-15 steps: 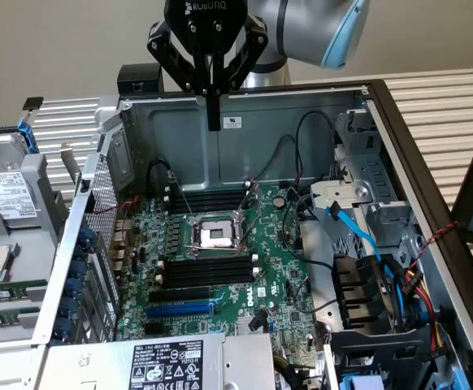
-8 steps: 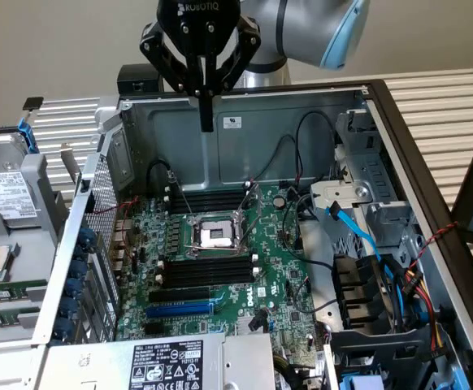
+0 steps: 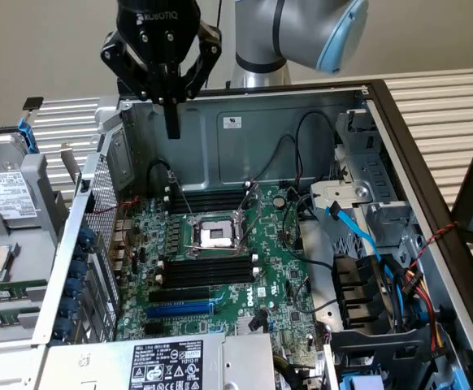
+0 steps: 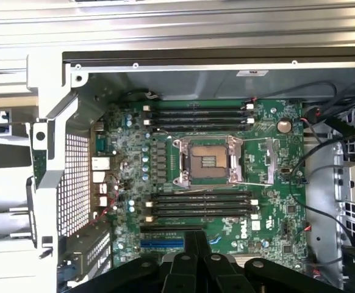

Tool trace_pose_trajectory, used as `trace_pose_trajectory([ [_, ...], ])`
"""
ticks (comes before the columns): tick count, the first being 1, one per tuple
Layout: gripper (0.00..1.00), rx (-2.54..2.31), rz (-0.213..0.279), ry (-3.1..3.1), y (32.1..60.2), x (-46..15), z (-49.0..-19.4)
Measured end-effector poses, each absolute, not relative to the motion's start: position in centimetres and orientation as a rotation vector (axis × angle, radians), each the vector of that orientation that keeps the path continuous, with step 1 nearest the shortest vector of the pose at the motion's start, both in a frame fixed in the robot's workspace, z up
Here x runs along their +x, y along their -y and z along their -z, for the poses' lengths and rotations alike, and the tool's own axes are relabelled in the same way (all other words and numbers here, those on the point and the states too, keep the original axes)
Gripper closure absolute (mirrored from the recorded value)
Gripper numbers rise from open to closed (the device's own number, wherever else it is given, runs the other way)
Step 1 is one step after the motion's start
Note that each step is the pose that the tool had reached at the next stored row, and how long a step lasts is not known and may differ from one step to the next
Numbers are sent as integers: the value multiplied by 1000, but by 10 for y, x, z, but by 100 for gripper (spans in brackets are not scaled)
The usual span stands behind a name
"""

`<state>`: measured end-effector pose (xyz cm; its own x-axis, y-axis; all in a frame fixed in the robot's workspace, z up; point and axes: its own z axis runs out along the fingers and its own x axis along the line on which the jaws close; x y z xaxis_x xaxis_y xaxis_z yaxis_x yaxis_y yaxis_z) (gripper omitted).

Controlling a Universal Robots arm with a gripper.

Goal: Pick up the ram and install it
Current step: 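Reach for the ram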

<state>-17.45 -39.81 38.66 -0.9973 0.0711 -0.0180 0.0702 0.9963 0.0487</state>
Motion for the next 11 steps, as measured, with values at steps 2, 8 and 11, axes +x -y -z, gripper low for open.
trace_pose_trajectory([
  [2, 90, 110, -75, -3119, 398, -184, -386],
  [8, 90, 110, -75, -3119, 398, -211, -384],
  [11, 90, 111, -76, -3119, 397, -224, -383],
])
